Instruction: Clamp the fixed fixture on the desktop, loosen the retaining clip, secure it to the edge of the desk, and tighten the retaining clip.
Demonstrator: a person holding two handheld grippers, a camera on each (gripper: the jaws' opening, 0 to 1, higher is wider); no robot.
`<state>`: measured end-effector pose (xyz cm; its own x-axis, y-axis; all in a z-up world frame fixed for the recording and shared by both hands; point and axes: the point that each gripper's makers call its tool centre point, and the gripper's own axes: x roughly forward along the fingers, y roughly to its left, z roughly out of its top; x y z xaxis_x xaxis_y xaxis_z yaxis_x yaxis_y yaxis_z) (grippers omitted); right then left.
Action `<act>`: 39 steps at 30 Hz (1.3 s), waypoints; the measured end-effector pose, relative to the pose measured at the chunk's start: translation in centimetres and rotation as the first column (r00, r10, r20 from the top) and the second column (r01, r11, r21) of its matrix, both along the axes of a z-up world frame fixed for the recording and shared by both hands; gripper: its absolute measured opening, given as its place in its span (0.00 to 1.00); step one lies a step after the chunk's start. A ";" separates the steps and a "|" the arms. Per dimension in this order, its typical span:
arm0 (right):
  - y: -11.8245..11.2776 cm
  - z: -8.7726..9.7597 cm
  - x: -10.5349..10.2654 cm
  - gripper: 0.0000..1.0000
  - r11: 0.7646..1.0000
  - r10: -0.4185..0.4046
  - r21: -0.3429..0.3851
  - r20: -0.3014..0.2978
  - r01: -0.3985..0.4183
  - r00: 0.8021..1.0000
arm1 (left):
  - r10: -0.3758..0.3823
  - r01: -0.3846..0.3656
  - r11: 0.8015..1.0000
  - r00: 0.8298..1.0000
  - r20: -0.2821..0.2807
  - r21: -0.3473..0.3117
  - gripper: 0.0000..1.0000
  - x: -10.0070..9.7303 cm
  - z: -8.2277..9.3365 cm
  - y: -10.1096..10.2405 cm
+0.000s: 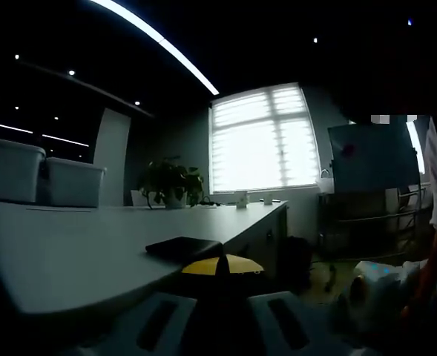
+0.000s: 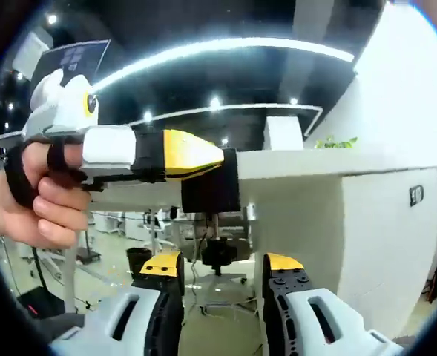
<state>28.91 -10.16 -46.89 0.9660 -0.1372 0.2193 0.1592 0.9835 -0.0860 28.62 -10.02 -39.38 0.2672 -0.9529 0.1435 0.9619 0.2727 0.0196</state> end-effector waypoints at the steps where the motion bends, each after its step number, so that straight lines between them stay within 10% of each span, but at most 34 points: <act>1: 0.3 0.3 0.1 0.35 1.000 -0.012 -0.006 0.010 0.012 1.000 | 0.001 -0.001 1.000 1.000 0.002 0.000 0.01 0.0 0.0 0.0; 22: -0.5 -0.7 4.7 0.26 0.997 -0.071 0.028 -0.047 0.073 0.996 | 0.020 -0.020 1.000 1.000 0.011 -0.004 0.01 0.1 -0.2 0.4; 28: -0.7 -0.4 4.9 0.25 0.997 0.079 0.021 -0.009 -0.079 0.997 | 0.018 -0.018 1.000 1.000 0.011 -0.008 0.01 0.2 -0.2 0.4; 35: 0.0 -0.5 4.8 0.24 0.927 0.373 -0.041 -0.003 -0.373 0.928 | 0.009 -0.009 1.000 1.000 0.016 0.003 0.01 0.2 -0.3 0.5; 39: 0.6 -0.7 4.9 0.24 0.855 0.517 -0.036 -0.033 -0.518 0.855 | 0.002 -0.002 1.000 1.000 0.017 0.007 0.01 0.2 -0.3 0.5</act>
<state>33.85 -9.58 -47.59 0.8994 0.3926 0.1922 -0.3741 0.9188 -0.1264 28.79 -9.52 -39.65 0.2671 -0.9532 0.1416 0.9608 0.2748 0.0377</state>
